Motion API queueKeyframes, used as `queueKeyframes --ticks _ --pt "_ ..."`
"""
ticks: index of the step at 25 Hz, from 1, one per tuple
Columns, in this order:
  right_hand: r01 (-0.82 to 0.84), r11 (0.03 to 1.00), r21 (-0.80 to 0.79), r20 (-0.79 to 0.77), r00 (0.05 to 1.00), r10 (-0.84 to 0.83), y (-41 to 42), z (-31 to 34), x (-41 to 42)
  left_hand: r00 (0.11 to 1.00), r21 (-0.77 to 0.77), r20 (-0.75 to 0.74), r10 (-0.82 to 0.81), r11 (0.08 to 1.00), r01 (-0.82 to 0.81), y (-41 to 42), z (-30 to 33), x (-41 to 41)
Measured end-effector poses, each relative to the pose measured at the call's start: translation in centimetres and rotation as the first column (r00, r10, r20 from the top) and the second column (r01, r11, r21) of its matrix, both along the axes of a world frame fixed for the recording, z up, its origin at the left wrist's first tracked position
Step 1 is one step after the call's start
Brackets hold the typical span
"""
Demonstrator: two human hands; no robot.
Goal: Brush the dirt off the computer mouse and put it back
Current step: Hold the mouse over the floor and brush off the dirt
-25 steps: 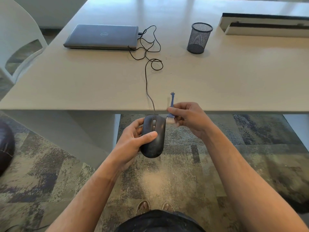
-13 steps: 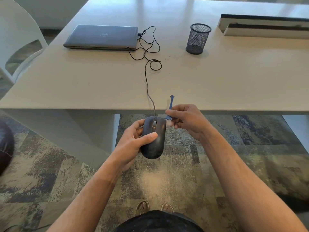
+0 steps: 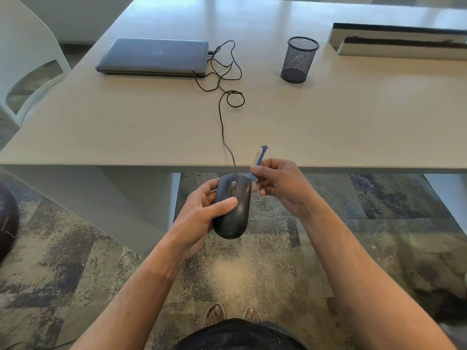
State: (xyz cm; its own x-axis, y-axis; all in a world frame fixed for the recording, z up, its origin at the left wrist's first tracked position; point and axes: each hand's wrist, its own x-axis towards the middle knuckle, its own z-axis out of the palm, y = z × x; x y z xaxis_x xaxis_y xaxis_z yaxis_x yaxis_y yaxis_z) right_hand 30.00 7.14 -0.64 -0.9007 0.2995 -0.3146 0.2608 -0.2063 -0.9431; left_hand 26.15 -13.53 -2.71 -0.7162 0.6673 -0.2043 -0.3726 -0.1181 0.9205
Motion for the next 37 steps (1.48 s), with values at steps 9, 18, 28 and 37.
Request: queueKeyframes --ticks 9,18,28,37 --pt "0.01 0.993 0.119 -0.027 1.0 -0.007 0.1 1.3 -1.9 0.999 -0.003 -0.009 -0.044 0.999 0.044 0.5 -0.2 0.4" --pt "-0.042 0.997 0.058 0.055 0.998 0.039 1.4 0.9 -0.4 1.0 -0.012 -0.024 0.016 1.0 -0.017 -0.2 -0.5 0.3" --pt "0.132 0.991 -0.019 -0.029 0.991 -0.133 -0.9 0.6 0.1 0.996 0.01 0.012 0.093 0.996 -0.093 0.6 -0.4 -0.1" --pt "0.276 0.955 -0.104 -0.103 0.952 -0.287 -1.8 0.2 1.6 0.978 0.021 0.126 0.168 0.985 -0.172 1.6 -0.1 -1.1"
